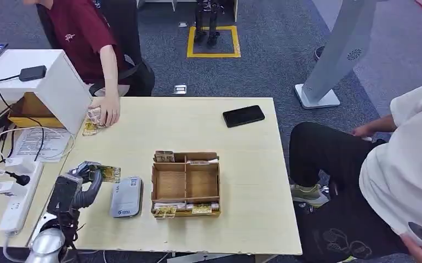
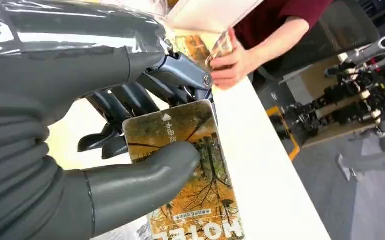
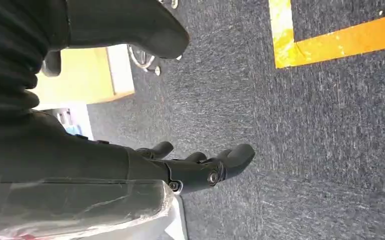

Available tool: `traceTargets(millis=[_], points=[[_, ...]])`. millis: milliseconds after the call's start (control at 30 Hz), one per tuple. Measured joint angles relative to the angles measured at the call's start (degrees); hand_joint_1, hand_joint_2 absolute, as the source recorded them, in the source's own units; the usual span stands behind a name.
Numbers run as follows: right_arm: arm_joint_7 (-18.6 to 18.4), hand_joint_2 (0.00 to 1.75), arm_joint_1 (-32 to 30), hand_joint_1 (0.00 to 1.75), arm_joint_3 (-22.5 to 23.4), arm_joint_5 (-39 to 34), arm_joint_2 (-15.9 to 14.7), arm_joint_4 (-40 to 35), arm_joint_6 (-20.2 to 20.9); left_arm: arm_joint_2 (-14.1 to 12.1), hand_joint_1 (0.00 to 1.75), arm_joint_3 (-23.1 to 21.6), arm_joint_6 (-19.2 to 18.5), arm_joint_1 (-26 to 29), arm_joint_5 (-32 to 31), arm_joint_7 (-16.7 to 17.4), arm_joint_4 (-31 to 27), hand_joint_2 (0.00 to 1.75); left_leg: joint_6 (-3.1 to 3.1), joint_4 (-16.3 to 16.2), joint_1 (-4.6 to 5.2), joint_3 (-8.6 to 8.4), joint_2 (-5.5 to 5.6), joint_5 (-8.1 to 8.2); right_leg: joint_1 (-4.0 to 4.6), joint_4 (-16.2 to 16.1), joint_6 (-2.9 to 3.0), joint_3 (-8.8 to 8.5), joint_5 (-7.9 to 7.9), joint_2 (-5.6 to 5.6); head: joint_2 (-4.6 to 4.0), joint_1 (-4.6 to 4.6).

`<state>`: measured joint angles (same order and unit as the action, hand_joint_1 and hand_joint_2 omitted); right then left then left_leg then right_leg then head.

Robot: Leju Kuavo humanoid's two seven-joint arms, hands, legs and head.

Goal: Pass the card to the sensor for recognition and then transmit it.

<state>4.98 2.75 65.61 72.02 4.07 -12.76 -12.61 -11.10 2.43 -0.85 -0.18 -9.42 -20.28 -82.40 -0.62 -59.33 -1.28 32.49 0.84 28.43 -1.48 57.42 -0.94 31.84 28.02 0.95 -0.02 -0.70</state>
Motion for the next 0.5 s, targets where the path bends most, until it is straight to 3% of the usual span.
traceTargets(millis=[500], points=[[0.0, 1.75, -0.1, 0.0, 1.4, 0.0, 0.2, 0.0, -0.2, -0.4, 1.75, 0.0, 0.3, 4.1, -3.8, 0.4, -2.2, 1.75, 0.0, 0.0, 0.0, 0.0, 0.01, 0.0, 0.0, 0.0, 0.0, 0.0, 0.0, 0.0, 0.0, 0.02]])
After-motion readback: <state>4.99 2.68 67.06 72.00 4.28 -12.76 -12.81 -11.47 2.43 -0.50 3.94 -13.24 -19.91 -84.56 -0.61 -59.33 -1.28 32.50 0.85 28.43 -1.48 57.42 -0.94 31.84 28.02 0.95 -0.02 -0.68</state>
